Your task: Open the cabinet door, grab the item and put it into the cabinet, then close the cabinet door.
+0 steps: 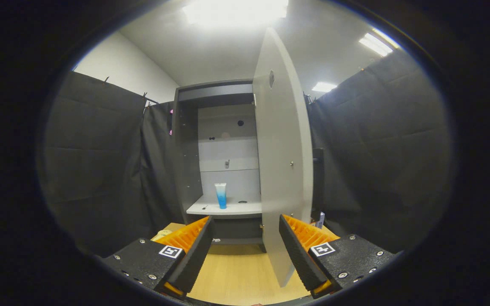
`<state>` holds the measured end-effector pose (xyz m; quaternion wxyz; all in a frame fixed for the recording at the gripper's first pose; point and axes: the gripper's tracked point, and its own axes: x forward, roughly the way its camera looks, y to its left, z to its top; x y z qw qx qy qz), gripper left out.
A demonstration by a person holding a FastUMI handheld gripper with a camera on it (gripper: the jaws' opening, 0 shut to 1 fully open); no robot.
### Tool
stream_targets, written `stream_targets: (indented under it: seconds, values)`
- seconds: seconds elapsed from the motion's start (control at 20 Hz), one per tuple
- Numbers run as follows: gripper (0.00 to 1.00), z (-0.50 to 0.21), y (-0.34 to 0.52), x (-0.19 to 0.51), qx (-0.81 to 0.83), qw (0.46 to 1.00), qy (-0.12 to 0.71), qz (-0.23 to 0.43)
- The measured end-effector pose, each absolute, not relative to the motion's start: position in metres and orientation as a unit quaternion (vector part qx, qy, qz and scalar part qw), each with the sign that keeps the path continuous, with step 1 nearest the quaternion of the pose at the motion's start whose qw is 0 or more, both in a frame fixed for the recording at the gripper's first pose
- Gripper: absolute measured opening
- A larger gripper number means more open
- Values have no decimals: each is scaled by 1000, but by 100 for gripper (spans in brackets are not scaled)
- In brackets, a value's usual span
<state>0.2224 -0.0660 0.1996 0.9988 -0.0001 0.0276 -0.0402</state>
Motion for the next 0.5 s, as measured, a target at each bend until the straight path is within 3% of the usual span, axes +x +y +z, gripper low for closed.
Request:
stream_targets:
  seconds: [0.5]
  values:
    - [93, 218, -173, 209, 28, 988, 6, -153]
